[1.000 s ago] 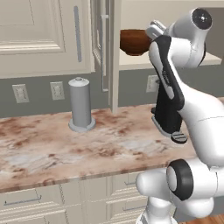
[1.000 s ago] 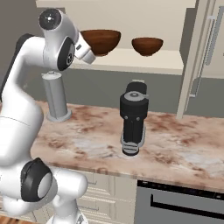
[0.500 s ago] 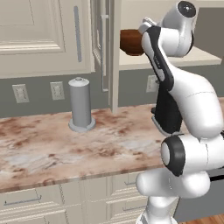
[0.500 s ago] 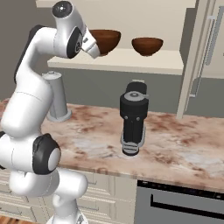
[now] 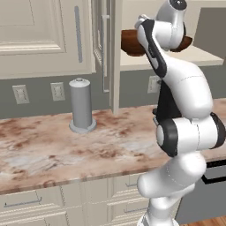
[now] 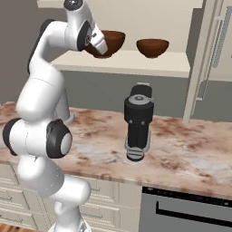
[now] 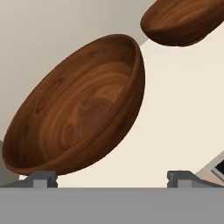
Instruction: Take the smaller bowl and place it next to the appetizer plate on the dining counter , and place the larger bowl next to the plate with cooked food.
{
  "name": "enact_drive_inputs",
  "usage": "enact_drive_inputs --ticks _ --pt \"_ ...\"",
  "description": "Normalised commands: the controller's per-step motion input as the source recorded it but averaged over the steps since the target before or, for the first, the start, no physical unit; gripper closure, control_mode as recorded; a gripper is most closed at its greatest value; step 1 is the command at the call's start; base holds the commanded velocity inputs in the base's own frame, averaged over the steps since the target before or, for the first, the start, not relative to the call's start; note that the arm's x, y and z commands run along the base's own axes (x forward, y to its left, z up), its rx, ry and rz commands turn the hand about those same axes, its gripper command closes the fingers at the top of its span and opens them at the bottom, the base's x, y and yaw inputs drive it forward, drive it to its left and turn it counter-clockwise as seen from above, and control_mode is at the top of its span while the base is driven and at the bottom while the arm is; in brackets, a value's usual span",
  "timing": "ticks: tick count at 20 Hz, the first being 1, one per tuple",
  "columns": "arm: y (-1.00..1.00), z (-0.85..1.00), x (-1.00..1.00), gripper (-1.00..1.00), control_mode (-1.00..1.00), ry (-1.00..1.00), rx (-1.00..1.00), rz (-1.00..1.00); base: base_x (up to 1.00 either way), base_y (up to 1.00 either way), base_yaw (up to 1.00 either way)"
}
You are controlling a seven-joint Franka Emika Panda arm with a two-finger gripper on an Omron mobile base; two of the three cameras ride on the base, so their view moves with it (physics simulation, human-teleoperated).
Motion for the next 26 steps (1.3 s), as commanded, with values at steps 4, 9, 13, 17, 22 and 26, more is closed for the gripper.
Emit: enact_drive_inputs --ticks 4,9,13,17,22,26 --pt "0.0 0.0 0.48 -1.0 -1.0 0.0 0.0 0.0 0.0 0.0 0.0" --pt "0.0 -0.03 0.46 -1.0 -1.0 0.0 0.0 0.0 0.0 0.0 0.0" --pt "0.0 -0.22 0.27 -1.0 -1.0 0.0 0.0 0.0 0.0 0.0 0.0" --pt "0.0 -0.42 0.1 -1.0 -1.0 0.0 0.0 0.0 0.0 0.0 0.0" --pt "0.0 -0.42 0.11 1.0 -1.0 0.0 0.0 0.0 0.0 0.0 0.0" --pt "0.0 0.0 0.0 1.0 -1.0 0.0 0.0 0.0 0.0 0.0 0.0"
